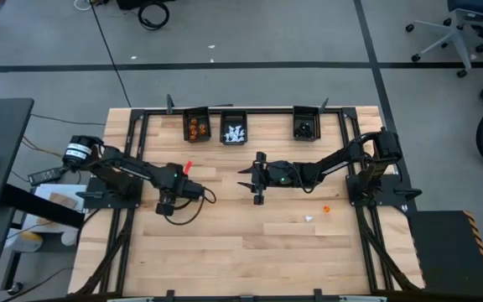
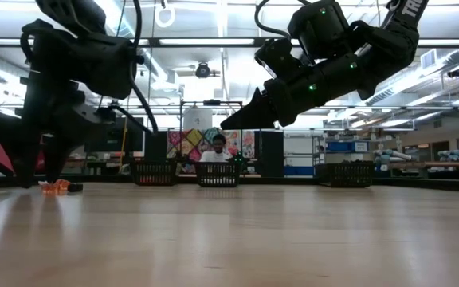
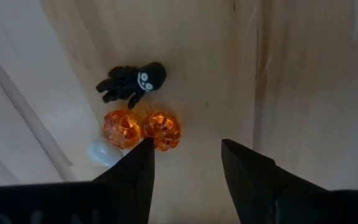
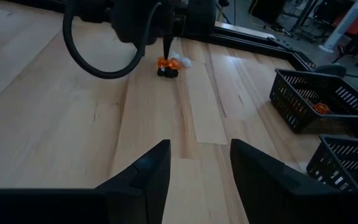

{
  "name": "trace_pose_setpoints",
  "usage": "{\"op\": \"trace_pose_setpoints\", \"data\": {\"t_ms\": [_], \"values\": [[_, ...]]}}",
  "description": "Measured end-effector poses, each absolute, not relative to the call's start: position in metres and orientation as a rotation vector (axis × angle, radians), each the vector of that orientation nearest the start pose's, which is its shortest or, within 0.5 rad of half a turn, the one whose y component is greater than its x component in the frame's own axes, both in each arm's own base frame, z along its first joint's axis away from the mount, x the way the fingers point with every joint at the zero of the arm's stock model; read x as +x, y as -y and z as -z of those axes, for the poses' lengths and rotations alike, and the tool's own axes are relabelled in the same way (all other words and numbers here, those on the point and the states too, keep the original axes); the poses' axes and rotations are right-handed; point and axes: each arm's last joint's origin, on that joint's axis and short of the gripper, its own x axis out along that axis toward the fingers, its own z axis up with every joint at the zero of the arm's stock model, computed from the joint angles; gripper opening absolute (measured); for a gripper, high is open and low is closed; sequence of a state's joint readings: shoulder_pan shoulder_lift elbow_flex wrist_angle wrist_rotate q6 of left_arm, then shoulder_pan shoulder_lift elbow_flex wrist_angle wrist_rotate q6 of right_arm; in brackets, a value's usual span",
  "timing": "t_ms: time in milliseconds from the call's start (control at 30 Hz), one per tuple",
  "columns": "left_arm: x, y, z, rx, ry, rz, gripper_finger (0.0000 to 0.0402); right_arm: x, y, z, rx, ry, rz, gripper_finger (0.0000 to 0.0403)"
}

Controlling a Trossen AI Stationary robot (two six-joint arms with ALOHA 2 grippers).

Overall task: Sort Halloween decoration
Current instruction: Put the orange pumpkin toy into the left black bin

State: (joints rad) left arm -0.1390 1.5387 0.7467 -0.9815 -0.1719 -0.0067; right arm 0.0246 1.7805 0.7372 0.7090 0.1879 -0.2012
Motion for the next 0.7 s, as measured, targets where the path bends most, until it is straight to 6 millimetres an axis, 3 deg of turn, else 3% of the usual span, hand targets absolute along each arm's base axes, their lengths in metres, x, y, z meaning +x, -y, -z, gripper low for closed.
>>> {"op": "trace_pose_setpoints", "data": {"t_ms": [300, 533, 700], "values": [[0.208, 0.024, -0.142, 0.277, -1.734, -0.013, 0.0165, 0.341, -0.003, -0.149, -0.234, -0.348, 0.128, 0.0171], [0.226, 0.027, -0.155, 0.275, -1.638, 0.034, 0.0164, 0.341, -0.003, -0.149, -0.234, -0.348, 0.128, 0.0171], [0.228, 0.027, -0.158, 0.299, -1.633, 0.042, 0.0164, 0.341, -0.003, -0.149, -0.234, -0.349, 0.128, 0.0171]]}}
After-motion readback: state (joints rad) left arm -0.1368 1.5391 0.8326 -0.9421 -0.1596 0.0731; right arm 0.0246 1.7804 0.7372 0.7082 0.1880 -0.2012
